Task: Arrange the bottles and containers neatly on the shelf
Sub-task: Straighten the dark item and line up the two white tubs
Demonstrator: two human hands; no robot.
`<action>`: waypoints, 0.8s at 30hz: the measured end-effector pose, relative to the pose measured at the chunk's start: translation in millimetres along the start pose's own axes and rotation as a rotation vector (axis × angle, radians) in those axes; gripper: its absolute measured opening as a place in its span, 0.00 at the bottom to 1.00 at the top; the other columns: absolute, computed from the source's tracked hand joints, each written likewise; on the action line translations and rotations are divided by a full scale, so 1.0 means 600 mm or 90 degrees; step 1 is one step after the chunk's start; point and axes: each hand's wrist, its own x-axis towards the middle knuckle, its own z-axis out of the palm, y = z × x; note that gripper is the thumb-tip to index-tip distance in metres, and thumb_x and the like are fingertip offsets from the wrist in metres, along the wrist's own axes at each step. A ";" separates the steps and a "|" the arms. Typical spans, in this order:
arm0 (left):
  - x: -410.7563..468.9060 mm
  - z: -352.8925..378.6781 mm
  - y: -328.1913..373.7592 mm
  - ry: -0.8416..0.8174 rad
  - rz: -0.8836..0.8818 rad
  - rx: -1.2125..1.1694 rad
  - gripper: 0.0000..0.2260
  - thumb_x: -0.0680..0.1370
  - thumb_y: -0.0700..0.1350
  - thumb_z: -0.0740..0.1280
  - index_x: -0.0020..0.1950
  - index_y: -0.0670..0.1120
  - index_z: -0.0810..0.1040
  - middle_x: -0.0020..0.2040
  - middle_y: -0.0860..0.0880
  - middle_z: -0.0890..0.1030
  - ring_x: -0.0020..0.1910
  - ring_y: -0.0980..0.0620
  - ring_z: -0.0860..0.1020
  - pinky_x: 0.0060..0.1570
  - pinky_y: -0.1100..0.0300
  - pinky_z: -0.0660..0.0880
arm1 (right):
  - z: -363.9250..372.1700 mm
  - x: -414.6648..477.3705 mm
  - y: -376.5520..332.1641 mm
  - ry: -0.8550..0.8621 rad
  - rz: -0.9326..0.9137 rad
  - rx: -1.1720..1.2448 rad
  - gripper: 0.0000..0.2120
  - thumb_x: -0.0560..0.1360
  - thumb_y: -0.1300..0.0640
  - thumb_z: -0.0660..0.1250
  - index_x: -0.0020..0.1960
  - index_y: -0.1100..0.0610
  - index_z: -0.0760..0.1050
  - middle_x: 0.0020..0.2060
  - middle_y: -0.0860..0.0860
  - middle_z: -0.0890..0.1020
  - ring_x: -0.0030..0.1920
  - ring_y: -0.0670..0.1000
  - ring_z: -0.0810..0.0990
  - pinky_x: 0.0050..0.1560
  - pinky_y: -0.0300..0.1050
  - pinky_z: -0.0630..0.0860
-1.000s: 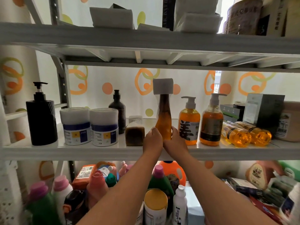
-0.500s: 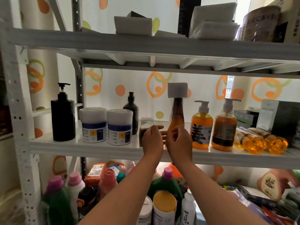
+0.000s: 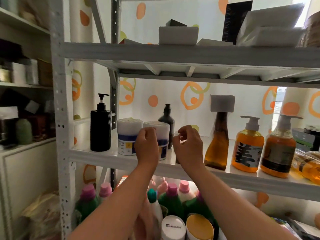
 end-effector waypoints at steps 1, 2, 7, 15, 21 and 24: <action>0.010 -0.011 0.000 0.029 0.008 0.008 0.06 0.79 0.47 0.59 0.50 0.48 0.73 0.47 0.49 0.78 0.47 0.52 0.76 0.42 0.65 0.73 | 0.008 0.004 -0.005 -0.020 -0.003 -0.010 0.11 0.74 0.55 0.66 0.56 0.56 0.71 0.53 0.52 0.77 0.50 0.48 0.75 0.52 0.39 0.76; 0.023 -0.023 -0.005 0.056 0.025 0.031 0.07 0.78 0.48 0.62 0.53 0.47 0.73 0.49 0.49 0.78 0.48 0.52 0.76 0.41 0.66 0.72 | 0.016 0.007 -0.009 -0.050 -0.010 -0.020 0.15 0.74 0.54 0.67 0.59 0.55 0.70 0.56 0.52 0.75 0.54 0.49 0.74 0.57 0.43 0.75; 0.091 -0.081 -0.039 0.114 -0.001 0.144 0.28 0.70 0.47 0.72 0.68 0.47 0.66 0.65 0.44 0.69 0.61 0.44 0.72 0.58 0.49 0.75 | 0.052 0.024 -0.021 -0.154 -0.069 -0.088 0.28 0.71 0.52 0.70 0.68 0.50 0.64 0.66 0.53 0.66 0.65 0.54 0.68 0.64 0.48 0.70; 0.142 -0.123 -0.087 -0.079 -0.026 0.239 0.45 0.66 0.47 0.77 0.75 0.48 0.54 0.70 0.44 0.69 0.68 0.43 0.69 0.62 0.50 0.69 | 0.110 0.051 -0.024 -0.165 -0.035 -0.107 0.32 0.66 0.44 0.73 0.64 0.52 0.64 0.64 0.54 0.66 0.62 0.54 0.71 0.59 0.51 0.75; 0.145 -0.124 -0.105 -0.096 0.011 0.357 0.43 0.62 0.49 0.79 0.71 0.50 0.60 0.64 0.46 0.75 0.61 0.43 0.75 0.58 0.49 0.73 | 0.109 0.060 -0.027 -0.145 -0.006 -0.100 0.32 0.65 0.46 0.75 0.62 0.52 0.64 0.62 0.55 0.68 0.59 0.55 0.72 0.58 0.52 0.76; 0.149 -0.130 -0.106 -0.105 0.014 0.377 0.41 0.63 0.52 0.78 0.71 0.50 0.61 0.65 0.46 0.75 0.62 0.43 0.75 0.58 0.50 0.73 | 0.100 0.065 -0.027 -0.171 0.019 -0.120 0.32 0.65 0.47 0.74 0.63 0.51 0.63 0.63 0.56 0.67 0.61 0.58 0.70 0.60 0.55 0.74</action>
